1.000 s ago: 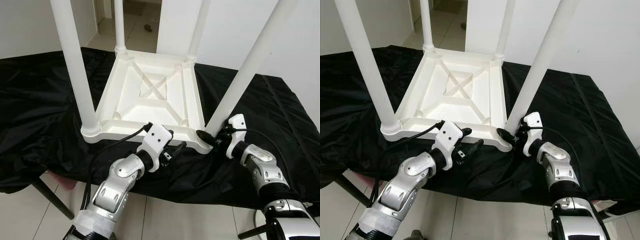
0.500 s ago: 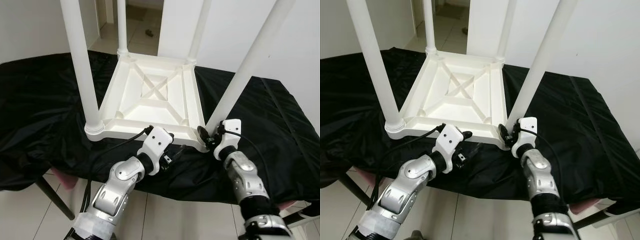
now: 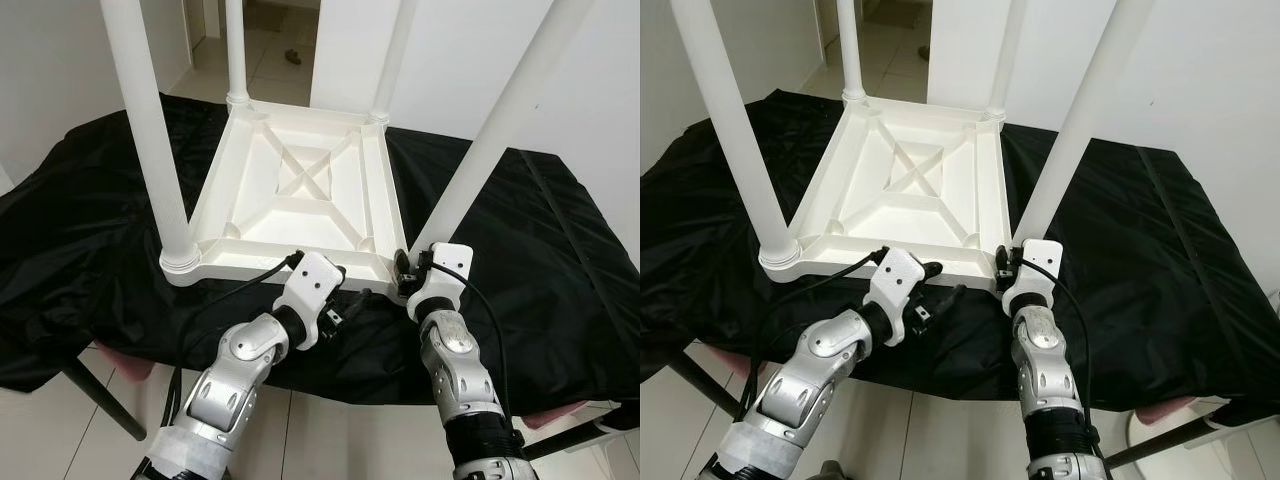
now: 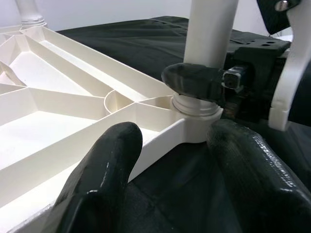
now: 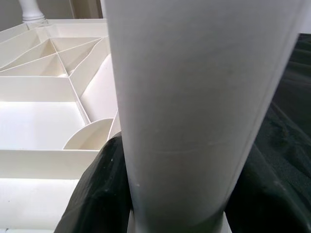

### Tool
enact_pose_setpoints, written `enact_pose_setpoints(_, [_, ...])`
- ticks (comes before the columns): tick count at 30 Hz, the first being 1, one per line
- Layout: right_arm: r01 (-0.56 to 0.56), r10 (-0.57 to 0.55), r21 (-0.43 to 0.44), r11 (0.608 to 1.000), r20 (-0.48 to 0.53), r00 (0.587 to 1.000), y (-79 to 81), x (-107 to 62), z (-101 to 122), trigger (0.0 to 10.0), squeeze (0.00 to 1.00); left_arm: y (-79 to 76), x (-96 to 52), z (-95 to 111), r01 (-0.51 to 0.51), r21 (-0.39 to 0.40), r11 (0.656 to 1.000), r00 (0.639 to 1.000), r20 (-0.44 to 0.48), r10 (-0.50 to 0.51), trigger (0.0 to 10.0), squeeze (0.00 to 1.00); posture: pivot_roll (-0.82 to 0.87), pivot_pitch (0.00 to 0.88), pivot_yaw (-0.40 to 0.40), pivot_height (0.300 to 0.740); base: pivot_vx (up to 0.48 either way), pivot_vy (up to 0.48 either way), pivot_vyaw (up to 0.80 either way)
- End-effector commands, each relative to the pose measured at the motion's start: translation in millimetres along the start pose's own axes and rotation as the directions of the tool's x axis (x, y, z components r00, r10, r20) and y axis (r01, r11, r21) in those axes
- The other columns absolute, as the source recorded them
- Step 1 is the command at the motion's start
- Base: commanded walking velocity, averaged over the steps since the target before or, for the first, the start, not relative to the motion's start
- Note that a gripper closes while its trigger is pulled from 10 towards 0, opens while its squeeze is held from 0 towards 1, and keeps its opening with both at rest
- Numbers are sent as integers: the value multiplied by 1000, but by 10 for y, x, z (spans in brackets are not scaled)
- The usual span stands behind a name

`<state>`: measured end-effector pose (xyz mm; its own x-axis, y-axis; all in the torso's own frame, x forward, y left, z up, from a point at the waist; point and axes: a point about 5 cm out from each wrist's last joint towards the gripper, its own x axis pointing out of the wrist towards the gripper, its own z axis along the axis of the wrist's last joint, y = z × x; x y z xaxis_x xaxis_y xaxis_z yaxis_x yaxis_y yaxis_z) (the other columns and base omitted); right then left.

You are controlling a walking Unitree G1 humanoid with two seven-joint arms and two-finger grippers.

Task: Building children table

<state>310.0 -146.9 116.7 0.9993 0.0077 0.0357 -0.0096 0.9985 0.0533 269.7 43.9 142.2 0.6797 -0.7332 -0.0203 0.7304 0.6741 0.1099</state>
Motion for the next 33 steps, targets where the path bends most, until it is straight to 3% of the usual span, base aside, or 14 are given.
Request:
enact_pose_setpoints(1, [12, -12, -13, 1000, -14, 1000, -62, -14, 7, 10000, 0, 23, -24, -7, -51, 5, 999, 999, -3, 51, 10000, 0, 70, 0, -87, 740, 0, 0, 0])
enact_pose_setpoints(4, [20, -20, -19, 1000, -6, 1000, -101, -10, 28, 10000, 0, 46, -30, -4, -66, 4, 998, 998, 0, 66, 10000, 0, 70, 0, -89, 740, 0, 0, 0])
enact_pose_setpoints(5, [14, -13, -20, 1000, 9, 1000, -99, -11, 55, 10000, 263, 53, -30, 0, -73, 3, 997, 997, 2, 73, 10000, 0, 71, 0, -88, 740, 0, 0, 0])
enact_pose_setpoints(7, [14, -13, -20, 1000, 9, 1000, -99, -11, 55, 10000, 263, 53, -30, 0, -73, 3, 997, 997, 2, 73, 10000, 0, 71, 0, -88, 740, 0, 0, 0])
enact_pose_setpoints(8, [2, 0, -22, 1000, 57, 998, -85, -31, 122, 10000, 1000, 59, -31, 0, -86, 0, 996, 996, 1, 86, 10000, 0, 71, 0, -88, 740, 0, 0, 0])
enact_pose_setpoints(18, [-18, 25, -45, 999, 156, 987, -52, -121, 244, 10000, 1000, 62, -43, -7, -114, -4, 993, 993, 4, 114, 10000, 0, 70, 0, -92, 740, 0, 0, 0])
enact_pose_setpoints(25, [44, -26, -122, 992, 144, 989, -178, -302, 161, 10000, 1000, 101, -83, -22, -157, -3, 988, 988, -3, 157, 10000, 0, 74, 0, -93, 740, 0, 0, 0])
enact_pose_setpoints(27, [60, -40, -139, 988, 141, 989, -227, -394, 137, 10000, 0, 112, -108, -27, -171, -1, 985, 985, -8, 171, 10000, 0, 73, 0, -93, 740, 0, 0, 0])
enact_pose_setpoints(32, [74, -51, -161, 984, 143, 988, -258, -514, 138, 10000, 0, 155, -131, -27, -217, 3, 976, 976, -22, 217, 10000, 0, 69, 0, -95, 740, 0, 0, 0])
enact_pose_setpoints(33, [55, -32, -161, 985, 141, 990, -242, -610, 132, 10000, 0, 183, -142, 1, -243, -16, 970, 970, -20, 243, 10000, 0, 65, 0, -92, 740, 0, 0, 0])
